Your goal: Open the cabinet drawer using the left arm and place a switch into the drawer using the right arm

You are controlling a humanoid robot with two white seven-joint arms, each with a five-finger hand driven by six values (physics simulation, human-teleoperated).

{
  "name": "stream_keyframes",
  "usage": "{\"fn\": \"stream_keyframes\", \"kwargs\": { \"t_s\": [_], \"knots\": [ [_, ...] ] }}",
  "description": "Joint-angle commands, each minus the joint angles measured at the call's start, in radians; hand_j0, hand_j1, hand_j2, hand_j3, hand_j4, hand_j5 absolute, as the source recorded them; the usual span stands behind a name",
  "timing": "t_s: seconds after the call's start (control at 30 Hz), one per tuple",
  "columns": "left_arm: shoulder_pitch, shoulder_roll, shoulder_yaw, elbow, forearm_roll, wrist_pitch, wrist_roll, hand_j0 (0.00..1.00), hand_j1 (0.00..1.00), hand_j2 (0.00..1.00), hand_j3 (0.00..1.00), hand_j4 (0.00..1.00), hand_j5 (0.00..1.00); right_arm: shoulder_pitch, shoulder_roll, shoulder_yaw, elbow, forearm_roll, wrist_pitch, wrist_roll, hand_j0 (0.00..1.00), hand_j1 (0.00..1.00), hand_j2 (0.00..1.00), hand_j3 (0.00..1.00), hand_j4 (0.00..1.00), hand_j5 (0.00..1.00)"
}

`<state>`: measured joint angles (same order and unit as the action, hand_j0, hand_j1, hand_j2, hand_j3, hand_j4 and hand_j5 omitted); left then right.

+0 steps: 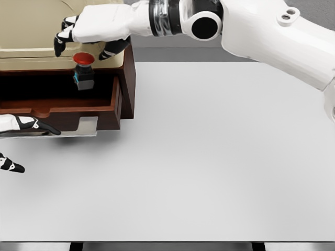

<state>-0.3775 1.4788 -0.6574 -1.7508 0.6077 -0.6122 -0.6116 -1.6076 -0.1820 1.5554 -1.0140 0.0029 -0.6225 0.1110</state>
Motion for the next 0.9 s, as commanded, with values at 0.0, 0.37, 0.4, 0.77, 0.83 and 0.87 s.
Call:
{"fn": "stream_keyframes", "kwargs": {
  "t_s": [0.0,0.37,0.4,0.77,0.83,0.87],
  "knots": [
    [0.000,0.000,0.005,-0.001,0.007,0.001,0.001,0.89,0.89,0.89,0.89,0.89,0.89,0.000,-0.005,-0.024,0.038,-0.001,0.012,-0.024,1.00,1.00,1.00,1.00,1.00,1.00],
    [-0.003,0.003,0.016,-0.010,0.007,0.001,0.001,0.89,0.89,0.89,0.89,0.89,0.89,-0.015,-0.303,-0.017,-0.322,0.008,0.012,-0.013,1.00,1.00,1.00,1.00,1.00,1.00],
    [-0.004,-0.008,0.019,-0.012,0.006,0.001,0.001,0.89,0.89,0.89,0.89,0.89,0.89,-0.021,-0.396,-0.011,-0.380,0.009,0.012,-0.005,1.00,1.00,1.00,1.00,1.00,1.00],
    [-0.020,-0.138,0.159,-0.010,-0.025,0.001,0.001,1.00,1.00,1.00,1.00,1.00,1.00,-0.012,-0.832,0.143,-0.620,0.014,0.012,0.024,1.00,1.00,1.00,1.00,1.00,1.00],
    [-0.021,-0.198,0.205,-0.010,-0.085,0.001,0.001,1.00,1.00,1.00,1.00,1.00,1.00,-0.011,-0.841,0.164,-0.618,0.016,0.012,0.035,1.00,1.00,1.00,1.00,1.00,1.00],
    [-0.024,-0.218,0.206,-0.010,-0.105,0.001,0.001,1.00,1.00,1.00,1.00,1.00,1.00,-0.009,-0.843,0.164,-0.618,0.016,0.012,0.039,1.00,1.00,1.00,1.00,1.00,1.00]
  ]
}}
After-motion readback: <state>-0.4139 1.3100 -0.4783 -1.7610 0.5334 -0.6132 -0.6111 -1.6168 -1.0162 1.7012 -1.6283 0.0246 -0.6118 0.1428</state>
